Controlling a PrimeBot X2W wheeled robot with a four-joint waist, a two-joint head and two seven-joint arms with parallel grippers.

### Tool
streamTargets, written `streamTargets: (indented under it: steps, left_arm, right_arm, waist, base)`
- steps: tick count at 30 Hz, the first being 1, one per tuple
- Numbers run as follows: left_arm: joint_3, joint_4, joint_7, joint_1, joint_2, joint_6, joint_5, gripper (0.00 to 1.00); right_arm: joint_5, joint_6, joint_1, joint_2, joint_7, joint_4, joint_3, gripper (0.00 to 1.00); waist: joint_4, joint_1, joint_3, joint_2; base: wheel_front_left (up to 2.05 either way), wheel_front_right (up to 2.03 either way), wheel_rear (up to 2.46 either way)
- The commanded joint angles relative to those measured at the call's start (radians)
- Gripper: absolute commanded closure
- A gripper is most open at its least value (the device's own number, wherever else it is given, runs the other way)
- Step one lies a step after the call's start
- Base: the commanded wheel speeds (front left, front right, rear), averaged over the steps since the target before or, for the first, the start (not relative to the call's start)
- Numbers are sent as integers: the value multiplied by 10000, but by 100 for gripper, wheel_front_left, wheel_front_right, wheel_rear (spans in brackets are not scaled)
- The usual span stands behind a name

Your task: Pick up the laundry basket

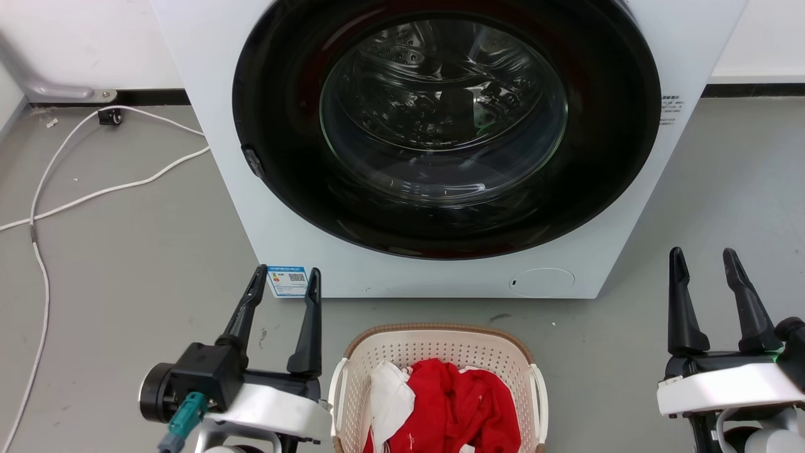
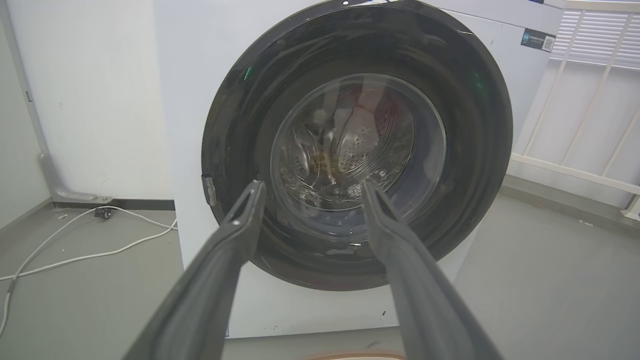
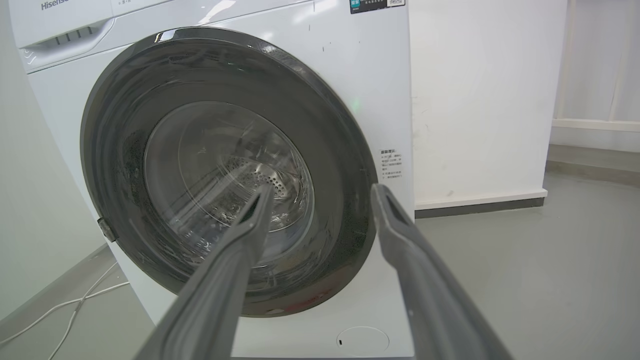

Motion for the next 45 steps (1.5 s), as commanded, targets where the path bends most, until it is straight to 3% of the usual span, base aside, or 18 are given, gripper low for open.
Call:
streamTargets:
  steps: [1,7,14,23,39,45]
  left_arm:
    - [-100,-149,-109,-150,93,-6,296,0]
    - [-67,-105,-239,97,-93,-407,319,0]
    - [605,-21,-385,329,-601,-1023,548,0]
    - [1118,620,-553,691,-1059,-1888,1488,0]
    - [1281,850,-855,758,-1366,-2287,2906,0]
    - [1388,885,-848,752,-1430,-2347,2835,0]
  right_arm:
    - [-263,21,35,-41,-89,-171,15,0]
    - [-728,20,111,-42,-230,-208,-14,0]
    - [-461,21,197,-42,-377,-34,-154,0]
    - [-798,13,297,-40,-555,902,-63,0]
    - [-2030,13,87,-39,-842,1060,-33,0]
    - [-1940,13,127,-40,-836,1020,18,0]
  waist:
    - [-5,0,-7,0]
    - [-23,0,-29,0]
    - [-41,0,2,0]
    - [-42,0,-27,0]
    - [-52,0,29,0]
    - [-36,0,37,0]
  base:
    - [0,0,0]
    - [0,0,0]
    - [0,0,0]
    - [0,0,0]
    - [0,0,0]
    - [0,0,0]
